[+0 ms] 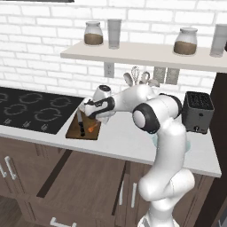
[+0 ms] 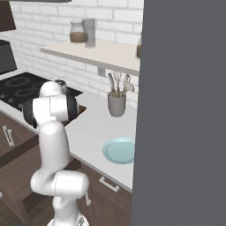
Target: Pick up the knife from the drawer and place it on the cutting board. Then place the meat from the plate to the cutting board.
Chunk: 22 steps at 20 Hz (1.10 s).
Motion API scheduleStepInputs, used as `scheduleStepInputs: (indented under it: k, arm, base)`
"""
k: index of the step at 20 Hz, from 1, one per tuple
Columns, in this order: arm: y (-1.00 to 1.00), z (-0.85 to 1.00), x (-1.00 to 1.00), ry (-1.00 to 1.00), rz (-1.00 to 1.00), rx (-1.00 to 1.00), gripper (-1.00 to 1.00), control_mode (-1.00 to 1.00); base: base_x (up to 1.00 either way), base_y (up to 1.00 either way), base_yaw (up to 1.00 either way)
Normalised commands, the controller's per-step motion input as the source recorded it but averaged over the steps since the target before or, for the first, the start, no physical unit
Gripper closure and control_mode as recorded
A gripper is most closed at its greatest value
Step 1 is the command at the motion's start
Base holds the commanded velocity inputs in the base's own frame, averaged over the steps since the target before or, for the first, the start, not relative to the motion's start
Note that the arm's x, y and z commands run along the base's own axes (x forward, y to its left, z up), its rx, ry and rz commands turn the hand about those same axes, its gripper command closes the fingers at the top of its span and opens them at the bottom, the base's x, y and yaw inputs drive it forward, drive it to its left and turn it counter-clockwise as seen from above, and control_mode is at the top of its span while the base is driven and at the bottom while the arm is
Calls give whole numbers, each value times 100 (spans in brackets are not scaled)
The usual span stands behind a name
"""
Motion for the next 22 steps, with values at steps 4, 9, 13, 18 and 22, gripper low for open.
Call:
scheduleStepInputs:
  k: [4, 9, 13, 18, 22]
  arm:
    - [-59, 93, -47, -1, 4, 0, -100, -100]
    - [-3, 64, -92, 5, 0, -6, -100, -100]
    - [23, 14, -46, 28, 0, -19, -100, -100]
    - [14, 7, -40, 12, 0, -15, -100, -100]
    - [61, 32, -34, 1, -6, -26, -100, -100]
  base:
    - [0, 0, 0]
    - [0, 0, 0]
    - [0, 0, 0]
    - [0, 0, 0]
    - [0, 0, 0]
